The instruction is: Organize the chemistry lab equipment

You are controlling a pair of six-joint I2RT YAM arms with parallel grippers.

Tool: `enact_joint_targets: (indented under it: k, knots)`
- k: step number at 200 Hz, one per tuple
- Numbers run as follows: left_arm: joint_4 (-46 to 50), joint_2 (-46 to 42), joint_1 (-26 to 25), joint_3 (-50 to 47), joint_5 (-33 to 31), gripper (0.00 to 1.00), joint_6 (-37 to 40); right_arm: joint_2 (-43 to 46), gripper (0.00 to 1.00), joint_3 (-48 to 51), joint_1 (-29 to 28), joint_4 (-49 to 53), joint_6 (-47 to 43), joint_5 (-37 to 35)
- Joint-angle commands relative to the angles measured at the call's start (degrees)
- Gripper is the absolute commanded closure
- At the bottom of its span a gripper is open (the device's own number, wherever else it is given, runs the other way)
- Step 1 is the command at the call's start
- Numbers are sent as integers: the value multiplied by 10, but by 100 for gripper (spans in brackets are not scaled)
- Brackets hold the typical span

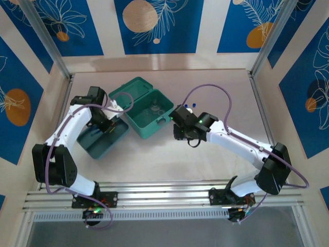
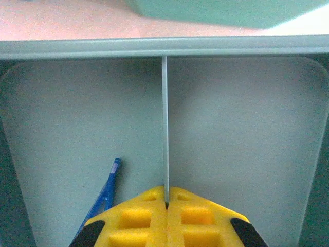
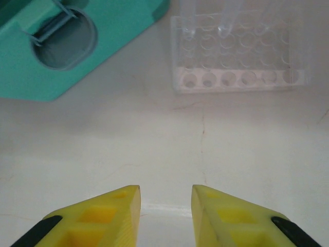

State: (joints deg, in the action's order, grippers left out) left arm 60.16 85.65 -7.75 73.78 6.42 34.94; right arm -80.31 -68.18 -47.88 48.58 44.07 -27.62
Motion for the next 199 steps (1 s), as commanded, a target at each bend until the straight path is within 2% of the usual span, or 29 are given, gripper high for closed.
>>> enact_joint_targets:
  k: [1, 47, 120, 199]
  knots:
    - [54, -5, -2, 61, 19, 100, 11, 15, 68, 25, 8, -14, 23, 7]
    - [102, 55, -17, 184, 22, 100, 16, 41, 67, 69, 25, -43, 45, 33]
    - [132, 191, -108, 363, -14, 100, 6, 70, 67, 104, 25, -45, 65, 30]
    - [181, 331, -165, 561, -31, 100, -20, 115, 67, 145, 20, -39, 89, 21]
